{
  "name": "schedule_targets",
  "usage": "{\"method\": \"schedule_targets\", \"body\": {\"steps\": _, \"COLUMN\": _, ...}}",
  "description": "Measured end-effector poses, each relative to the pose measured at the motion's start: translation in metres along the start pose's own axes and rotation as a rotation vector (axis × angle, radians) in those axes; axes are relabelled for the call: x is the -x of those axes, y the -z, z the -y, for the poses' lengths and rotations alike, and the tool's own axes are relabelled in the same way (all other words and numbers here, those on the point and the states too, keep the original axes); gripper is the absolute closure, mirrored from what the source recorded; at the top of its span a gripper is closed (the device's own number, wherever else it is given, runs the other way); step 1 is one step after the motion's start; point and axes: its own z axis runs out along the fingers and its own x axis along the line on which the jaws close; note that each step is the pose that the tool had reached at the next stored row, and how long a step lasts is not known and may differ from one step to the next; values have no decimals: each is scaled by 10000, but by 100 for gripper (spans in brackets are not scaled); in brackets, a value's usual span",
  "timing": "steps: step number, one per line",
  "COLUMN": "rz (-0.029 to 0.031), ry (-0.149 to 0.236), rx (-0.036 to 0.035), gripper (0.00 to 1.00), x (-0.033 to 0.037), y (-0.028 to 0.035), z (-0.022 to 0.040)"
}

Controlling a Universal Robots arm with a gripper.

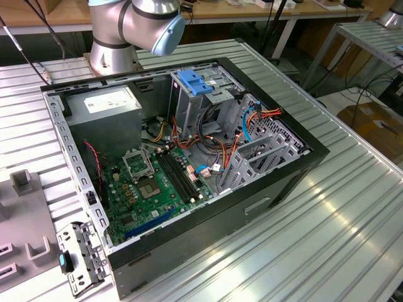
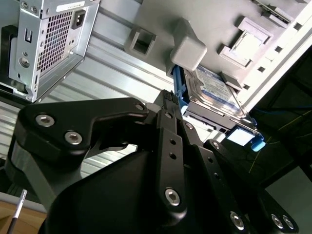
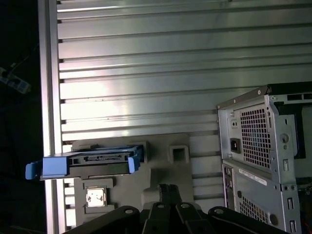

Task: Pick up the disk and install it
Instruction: 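Reach for the disk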

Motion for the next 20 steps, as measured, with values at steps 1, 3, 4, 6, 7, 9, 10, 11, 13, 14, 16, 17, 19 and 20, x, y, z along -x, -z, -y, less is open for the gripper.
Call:
{"method": "schedule_targets", "body": {"steps": 1, "rz": 0, "ry": 0, "rx": 0, "gripper": 89, "x": -3, "y": 0, "z": 0}}
{"method": "schedule_targets", "body": {"steps": 3, "rz": 0, "ry": 0, "rx": 0, "gripper": 89, "x": -9, "y": 0, "z": -1}}
{"method": "schedule_targets", "body": {"steps": 4, "rz": 0, "ry": -1, "rx": 0, "gripper": 89, "x": -14, "y": 0, "z": -2}}
{"method": "schedule_targets", "body": {"steps": 6, "rz": 0, "ry": 0, "rx": 1, "gripper": 89, "x": -23, "y": 0, "z": -7}}
{"method": "schedule_targets", "body": {"steps": 7, "rz": 0, "ry": 0, "rx": 0, "gripper": 89, "x": -29, "y": -1, "z": -12}}
{"method": "schedule_targets", "body": {"steps": 9, "rz": 0, "ry": 0, "rx": 0, "gripper": 89, "x": -52, "y": -2, "z": -34}}
{"method": "schedule_targets", "body": {"steps": 10, "rz": 0, "ry": 0, "rx": 0, "gripper": 89, "x": -72, "y": -2, "z": -46}}
{"method": "schedule_targets", "body": {"steps": 11, "rz": 0, "ry": 0, "rx": -1, "gripper": 89, "x": -103, "y": -3, "z": -58}}
{"method": "schedule_targets", "body": {"steps": 13, "rz": -2, "ry": 1, "rx": 0, "gripper": 89, "x": -166, "y": -4, "z": -70}}
{"method": "schedule_targets", "body": {"steps": 14, "rz": -1, "ry": 1, "rx": 0, "gripper": 89, "x": -203, "y": -5, "z": -74}}
{"method": "schedule_targets", "body": {"steps": 16, "rz": -3, "ry": -1, "rx": -1, "gripper": 89, "x": -280, "y": -5, "z": -82}}
{"method": "schedule_targets", "body": {"steps": 17, "rz": -2, "ry": -1, "rx": -1, "gripper": 89, "x": -323, "y": -6, "z": -85}}
{"method": "schedule_targets", "body": {"steps": 19, "rz": -1, "ry": 1, "rx": -1, "gripper": 89, "x": -397, "y": -7, "z": -89}}
{"method": "schedule_targets", "body": {"steps": 20, "rz": -2, "ry": 1, "rx": 0, "gripper": 89, "x": -441, "y": -7, "z": -91}}
